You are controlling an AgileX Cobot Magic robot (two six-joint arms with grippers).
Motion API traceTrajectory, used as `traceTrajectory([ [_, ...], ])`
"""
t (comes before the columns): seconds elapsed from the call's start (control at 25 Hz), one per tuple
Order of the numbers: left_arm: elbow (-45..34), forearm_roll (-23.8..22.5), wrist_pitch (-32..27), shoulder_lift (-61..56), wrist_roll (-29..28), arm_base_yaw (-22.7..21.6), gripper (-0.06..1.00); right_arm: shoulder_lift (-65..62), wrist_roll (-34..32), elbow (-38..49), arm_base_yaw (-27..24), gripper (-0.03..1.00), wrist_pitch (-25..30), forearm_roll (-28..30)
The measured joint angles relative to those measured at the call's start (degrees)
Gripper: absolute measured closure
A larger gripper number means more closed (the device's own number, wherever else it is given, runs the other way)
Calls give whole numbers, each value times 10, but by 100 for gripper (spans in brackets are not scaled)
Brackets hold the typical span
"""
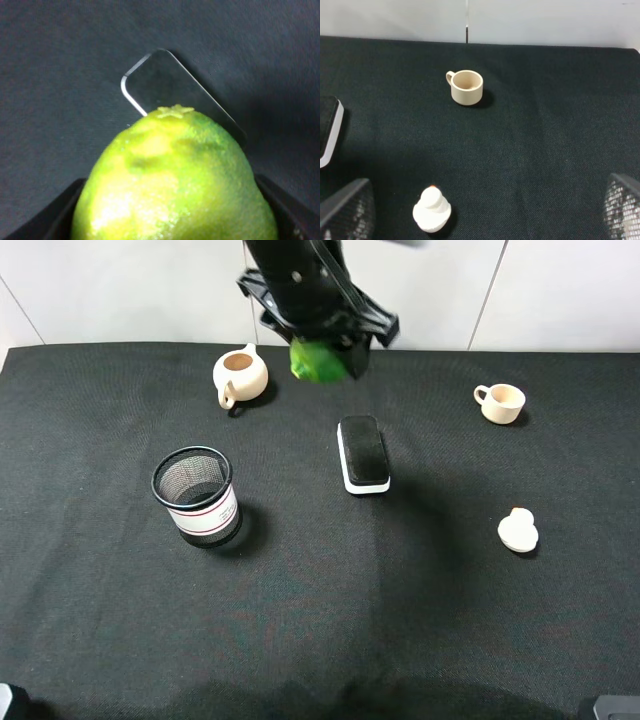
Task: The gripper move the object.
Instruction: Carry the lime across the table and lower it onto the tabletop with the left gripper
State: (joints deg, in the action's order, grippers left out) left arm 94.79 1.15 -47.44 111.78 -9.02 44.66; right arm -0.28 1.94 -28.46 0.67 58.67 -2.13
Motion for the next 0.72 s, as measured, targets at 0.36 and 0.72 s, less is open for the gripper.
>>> traceTrajectory([
  [0.36,0,-2,5,31,0,48,26,0,0,0,0,27,0,0],
  [0.72,0,-12,8,60,0,97,26,0,0,0,0,27,0,0],
])
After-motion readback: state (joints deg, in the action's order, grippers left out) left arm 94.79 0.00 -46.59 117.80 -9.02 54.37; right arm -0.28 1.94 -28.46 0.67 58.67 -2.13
